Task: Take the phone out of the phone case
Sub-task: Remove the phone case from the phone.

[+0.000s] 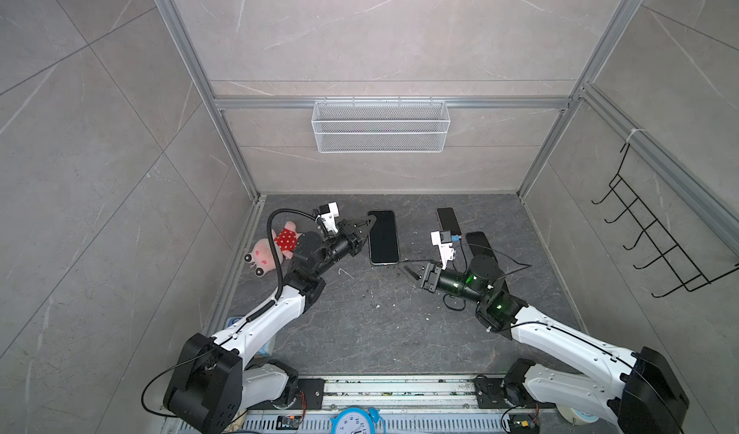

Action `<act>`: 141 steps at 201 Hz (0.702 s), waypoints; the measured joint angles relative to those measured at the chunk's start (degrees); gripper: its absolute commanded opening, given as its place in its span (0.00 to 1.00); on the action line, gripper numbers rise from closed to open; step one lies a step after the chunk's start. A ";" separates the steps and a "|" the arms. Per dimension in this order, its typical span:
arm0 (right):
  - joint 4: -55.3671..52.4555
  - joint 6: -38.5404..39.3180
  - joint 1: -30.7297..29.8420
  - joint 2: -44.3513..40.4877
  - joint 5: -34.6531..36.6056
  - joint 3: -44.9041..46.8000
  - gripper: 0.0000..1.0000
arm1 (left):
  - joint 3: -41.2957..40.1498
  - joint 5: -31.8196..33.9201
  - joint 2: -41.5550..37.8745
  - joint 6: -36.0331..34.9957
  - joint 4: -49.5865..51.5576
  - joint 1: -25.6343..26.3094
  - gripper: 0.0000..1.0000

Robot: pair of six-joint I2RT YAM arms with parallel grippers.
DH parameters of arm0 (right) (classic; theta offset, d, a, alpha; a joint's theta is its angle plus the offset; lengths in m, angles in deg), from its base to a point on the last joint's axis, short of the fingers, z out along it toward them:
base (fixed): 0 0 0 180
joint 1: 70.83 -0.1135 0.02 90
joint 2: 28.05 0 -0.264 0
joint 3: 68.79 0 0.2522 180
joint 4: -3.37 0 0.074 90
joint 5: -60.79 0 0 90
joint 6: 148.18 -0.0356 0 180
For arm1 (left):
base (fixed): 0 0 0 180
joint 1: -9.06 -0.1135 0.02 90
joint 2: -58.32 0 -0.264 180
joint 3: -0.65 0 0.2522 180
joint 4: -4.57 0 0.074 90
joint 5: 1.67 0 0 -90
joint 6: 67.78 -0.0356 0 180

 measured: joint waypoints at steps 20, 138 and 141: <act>0.70 -0.02 0.00 0.63 -0.35 -0.02 0.40 | 0.00 0.17 0.00 -0.07 -0.17 0.31 0.00; 3.37 -0.68 0.00 4.22 -0.98 -0.09 0.35 | -0.13 2.71 0.00 -0.31 -1.33 1.46 0.00; 3.37 -0.72 0.00 4.46 -0.98 -0.09 0.35 | -0.13 2.69 0.00 -0.31 -1.49 1.62 0.00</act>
